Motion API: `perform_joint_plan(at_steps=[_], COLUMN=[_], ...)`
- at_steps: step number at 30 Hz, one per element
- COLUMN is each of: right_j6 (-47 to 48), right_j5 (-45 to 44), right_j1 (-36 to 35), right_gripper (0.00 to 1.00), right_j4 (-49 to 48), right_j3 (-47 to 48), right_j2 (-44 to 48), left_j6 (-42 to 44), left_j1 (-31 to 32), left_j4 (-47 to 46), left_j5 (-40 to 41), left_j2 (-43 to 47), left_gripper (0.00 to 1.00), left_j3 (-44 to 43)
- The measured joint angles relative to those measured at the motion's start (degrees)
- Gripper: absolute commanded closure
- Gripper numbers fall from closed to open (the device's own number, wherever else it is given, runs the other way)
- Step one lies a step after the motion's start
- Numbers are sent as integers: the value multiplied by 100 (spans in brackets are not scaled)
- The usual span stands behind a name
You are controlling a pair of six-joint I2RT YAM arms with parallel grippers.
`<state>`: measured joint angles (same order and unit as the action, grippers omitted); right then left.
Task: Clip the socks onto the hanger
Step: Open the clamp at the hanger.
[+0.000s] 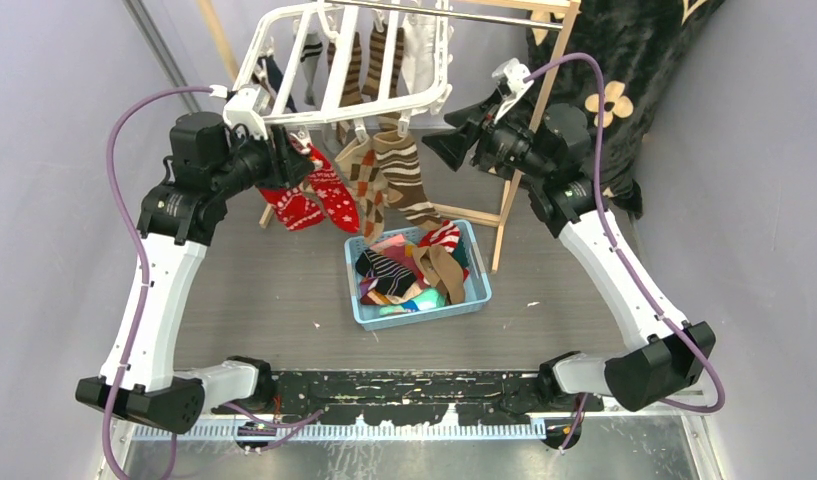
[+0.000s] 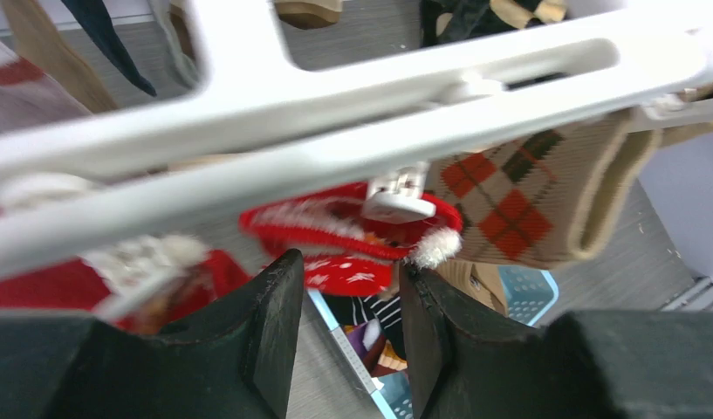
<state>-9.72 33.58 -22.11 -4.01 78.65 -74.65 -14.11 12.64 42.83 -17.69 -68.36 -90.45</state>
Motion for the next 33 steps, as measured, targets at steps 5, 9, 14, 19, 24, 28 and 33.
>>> perform_joint_plan(at_steps=[5,9,14,19,24,28,33], right_j6=[-136,-236,-422,-811,-1506,-1908,-2109], right_j5=[236,367,485,756,1412,1716,1838], right_j1=[308,511,789,977,986,968,780], right_gripper=[26,26,26,27,28,30,33], right_j4=[-190,-337,-557,-940,-1668,-2162,-2564], right_j3=[0,31,369,439,446,433,330], right_j2=[-37,-122,-549,-804,-931,-940,-933], left_j6=[105,181,299,407,415,420,424], left_j1=[0,0,0,-42,-101,-127,-153], left_j4=[-2,-15,-20,-103,-157,-184,-186], left_j5=[326,621,1014,1397,1648,1762,1805], left_j2=[-72,-111,-153,-153,-153,-153,-151], left_gripper=[55,56,58,59,59,59,58], left_j3=[15,72,96,129,177,177,177])
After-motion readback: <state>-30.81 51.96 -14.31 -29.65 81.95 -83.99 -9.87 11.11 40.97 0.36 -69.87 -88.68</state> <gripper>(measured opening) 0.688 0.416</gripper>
